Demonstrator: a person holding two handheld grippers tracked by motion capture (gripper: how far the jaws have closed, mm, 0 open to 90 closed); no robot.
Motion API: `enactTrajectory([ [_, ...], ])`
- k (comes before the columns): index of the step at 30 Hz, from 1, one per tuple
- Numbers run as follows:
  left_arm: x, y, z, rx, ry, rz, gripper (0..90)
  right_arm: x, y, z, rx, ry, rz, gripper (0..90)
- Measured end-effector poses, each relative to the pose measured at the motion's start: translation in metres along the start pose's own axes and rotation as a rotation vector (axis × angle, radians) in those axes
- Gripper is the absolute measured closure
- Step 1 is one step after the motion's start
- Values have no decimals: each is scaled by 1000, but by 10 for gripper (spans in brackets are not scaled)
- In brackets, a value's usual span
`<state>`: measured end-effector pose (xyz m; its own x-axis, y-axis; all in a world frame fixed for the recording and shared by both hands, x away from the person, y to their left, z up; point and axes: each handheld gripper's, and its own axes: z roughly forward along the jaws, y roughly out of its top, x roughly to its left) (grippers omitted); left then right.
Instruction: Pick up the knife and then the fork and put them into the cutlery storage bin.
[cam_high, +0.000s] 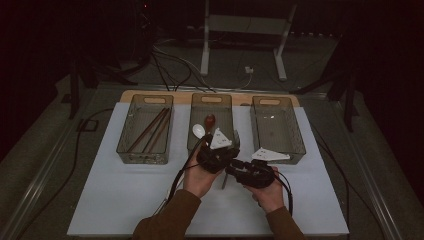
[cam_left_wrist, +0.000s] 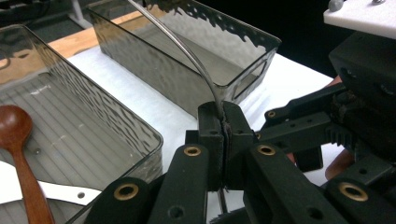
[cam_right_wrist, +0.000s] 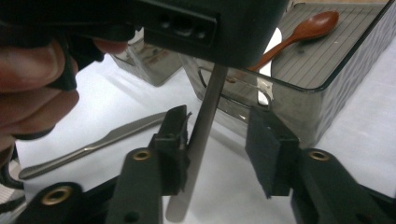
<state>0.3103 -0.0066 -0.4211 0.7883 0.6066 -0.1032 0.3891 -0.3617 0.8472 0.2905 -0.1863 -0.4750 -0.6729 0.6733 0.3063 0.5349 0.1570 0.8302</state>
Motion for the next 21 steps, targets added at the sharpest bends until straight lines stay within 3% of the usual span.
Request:
enactTrajectory([
  [4,-1,0,1,-12,-8,-12,900,-1,2,1,-11,2,8,660],
  [9,-2,1,1,-17,-17,-16,900,1,4,2,-15,0,3,815],
  [18,1,-1,2,-14,-64,-28,883,1,4,-1,7,-24,-21,834],
  [21,2,-1,3,-13,-78,-38,757,-1,4,-2,8,-33,-21,836],
])
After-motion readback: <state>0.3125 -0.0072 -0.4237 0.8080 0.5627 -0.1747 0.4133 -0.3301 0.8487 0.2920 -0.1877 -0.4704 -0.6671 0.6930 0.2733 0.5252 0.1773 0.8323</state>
